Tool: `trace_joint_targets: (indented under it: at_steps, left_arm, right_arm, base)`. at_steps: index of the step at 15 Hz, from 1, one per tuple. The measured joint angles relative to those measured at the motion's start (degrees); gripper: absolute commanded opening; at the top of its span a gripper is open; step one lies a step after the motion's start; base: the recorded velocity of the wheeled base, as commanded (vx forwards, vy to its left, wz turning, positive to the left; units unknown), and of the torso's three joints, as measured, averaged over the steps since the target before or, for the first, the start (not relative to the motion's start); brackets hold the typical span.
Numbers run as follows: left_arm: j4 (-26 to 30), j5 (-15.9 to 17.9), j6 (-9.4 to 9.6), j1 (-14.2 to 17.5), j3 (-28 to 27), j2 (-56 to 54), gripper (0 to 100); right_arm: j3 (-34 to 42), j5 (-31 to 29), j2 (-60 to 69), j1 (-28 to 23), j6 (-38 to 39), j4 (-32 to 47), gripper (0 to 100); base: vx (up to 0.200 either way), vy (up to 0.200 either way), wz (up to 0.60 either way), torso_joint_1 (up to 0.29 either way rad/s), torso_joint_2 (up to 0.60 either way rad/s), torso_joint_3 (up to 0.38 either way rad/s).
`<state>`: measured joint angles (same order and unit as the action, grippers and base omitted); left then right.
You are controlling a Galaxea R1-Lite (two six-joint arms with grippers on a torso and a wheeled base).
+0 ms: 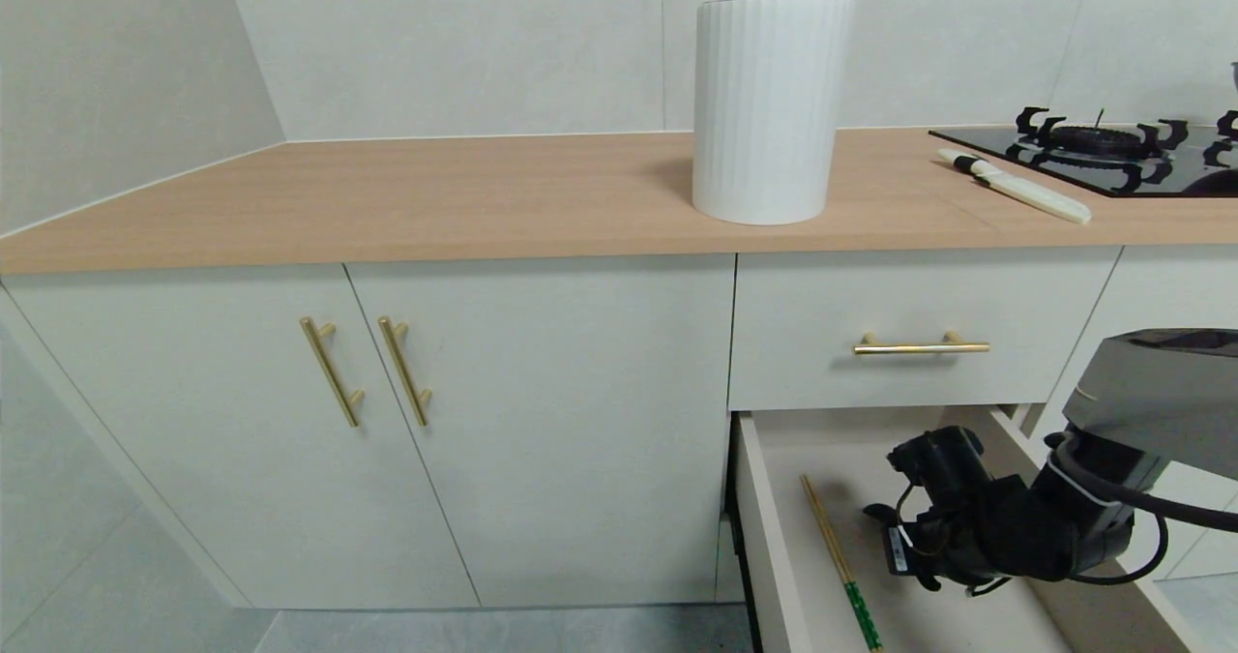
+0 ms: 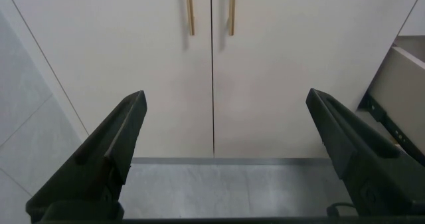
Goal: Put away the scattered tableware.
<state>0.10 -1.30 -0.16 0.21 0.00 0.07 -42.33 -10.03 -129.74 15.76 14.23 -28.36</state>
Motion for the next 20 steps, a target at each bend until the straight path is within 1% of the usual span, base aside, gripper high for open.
trace_joint_targets:
  at_steps: [16, 17, 20]
  left_arm:
    - [0.00, 0.00, 0.00, 0.01, 0.00, 0.00, 100]
    - [-0.02, 0.00, 0.00, 0.04, 0.00, 0.00, 100]
    - [0.00, 0.00, 0.02, 0.00, -0.02, 0.02, 100]
  right_arm:
    - [-0.06, -1.29, -2.50, 0.02, 0.00, -2.29, 0]
    - [-0.06, -1.32, -2.51, 0.02, 0.00, -2.29, 100]
    - [-0.04, -1.32, -2.54, 0.02, 0.02, -2.29, 100]
  base:
    - [0.000, 0.000, 0.00, 0.000, 0.00, 0.000]
    - [0.000, 0.000, 0.00, 0.000, 0.00, 0.000]
    - [0.000, 0.000, 0.00, 0.000, 0.00, 0.000]
